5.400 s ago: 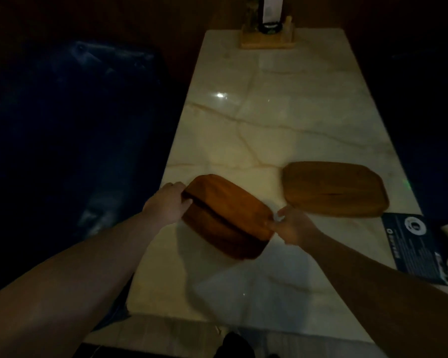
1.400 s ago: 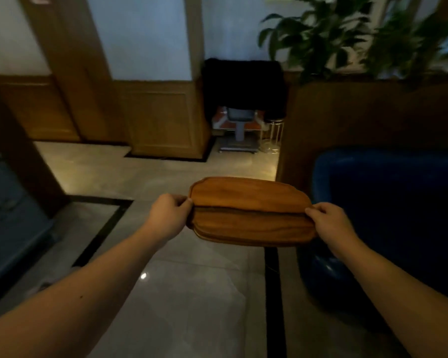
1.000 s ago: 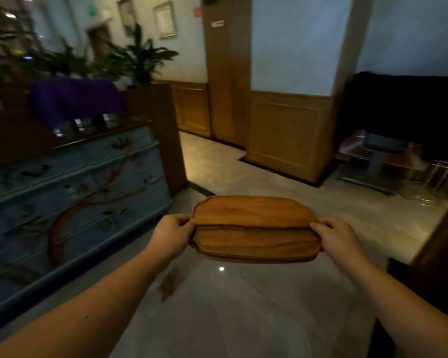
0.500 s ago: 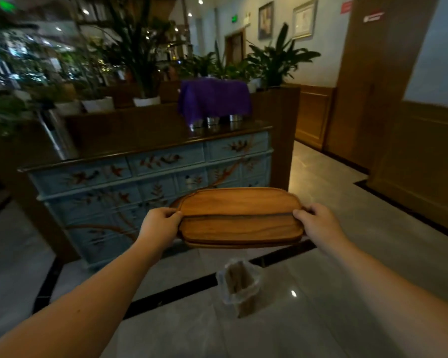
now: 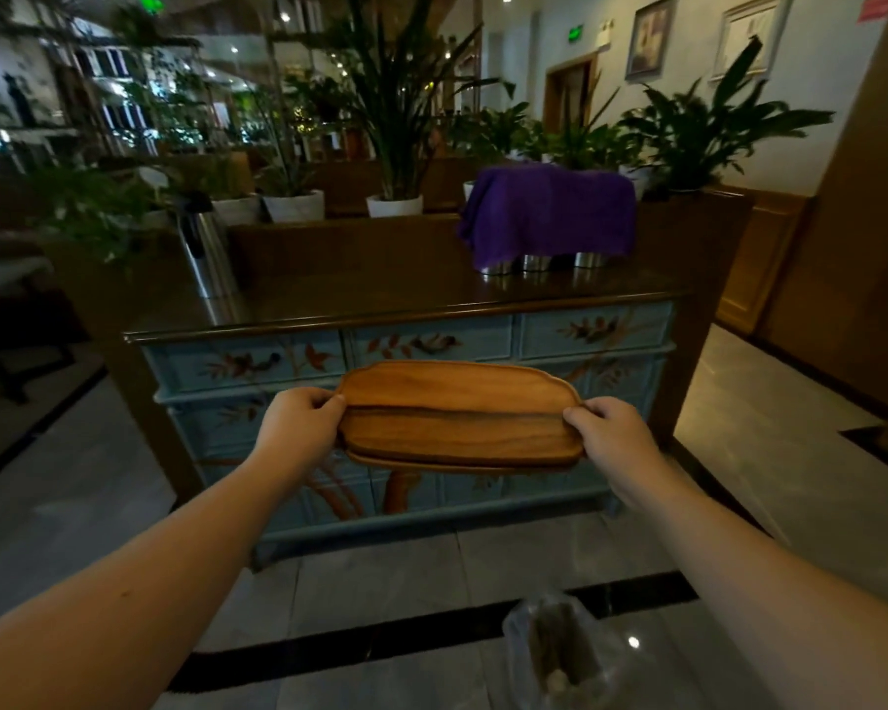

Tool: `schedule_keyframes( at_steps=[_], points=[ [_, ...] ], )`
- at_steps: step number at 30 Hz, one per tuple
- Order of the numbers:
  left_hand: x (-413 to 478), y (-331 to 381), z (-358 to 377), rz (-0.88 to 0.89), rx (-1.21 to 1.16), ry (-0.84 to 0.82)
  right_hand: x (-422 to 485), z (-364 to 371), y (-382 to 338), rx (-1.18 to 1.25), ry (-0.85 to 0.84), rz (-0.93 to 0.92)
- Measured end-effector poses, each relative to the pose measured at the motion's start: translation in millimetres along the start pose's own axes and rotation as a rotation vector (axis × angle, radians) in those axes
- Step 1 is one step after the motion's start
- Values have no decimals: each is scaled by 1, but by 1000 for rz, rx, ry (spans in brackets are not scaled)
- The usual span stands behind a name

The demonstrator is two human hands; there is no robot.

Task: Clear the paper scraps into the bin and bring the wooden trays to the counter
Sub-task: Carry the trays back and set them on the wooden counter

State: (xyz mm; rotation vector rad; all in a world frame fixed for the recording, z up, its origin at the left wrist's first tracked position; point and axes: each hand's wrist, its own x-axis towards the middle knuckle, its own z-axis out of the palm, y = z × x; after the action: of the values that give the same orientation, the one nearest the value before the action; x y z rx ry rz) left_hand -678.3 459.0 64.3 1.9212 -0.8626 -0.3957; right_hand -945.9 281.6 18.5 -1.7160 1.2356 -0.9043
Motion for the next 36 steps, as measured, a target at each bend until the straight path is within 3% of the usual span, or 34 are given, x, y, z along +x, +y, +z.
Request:
schedule_keyframes(
  at_steps=[21,26,36],
  points=[
    [371,-13,5,-56,73,260,390,194,-90,39,-115,-154],
    [453,-35,5,-107,37,245,460,240,-97,15,-127,-154],
    [628,-96,7,-145,31,53,576,347,-91,-101,-185,-27]
  ],
)
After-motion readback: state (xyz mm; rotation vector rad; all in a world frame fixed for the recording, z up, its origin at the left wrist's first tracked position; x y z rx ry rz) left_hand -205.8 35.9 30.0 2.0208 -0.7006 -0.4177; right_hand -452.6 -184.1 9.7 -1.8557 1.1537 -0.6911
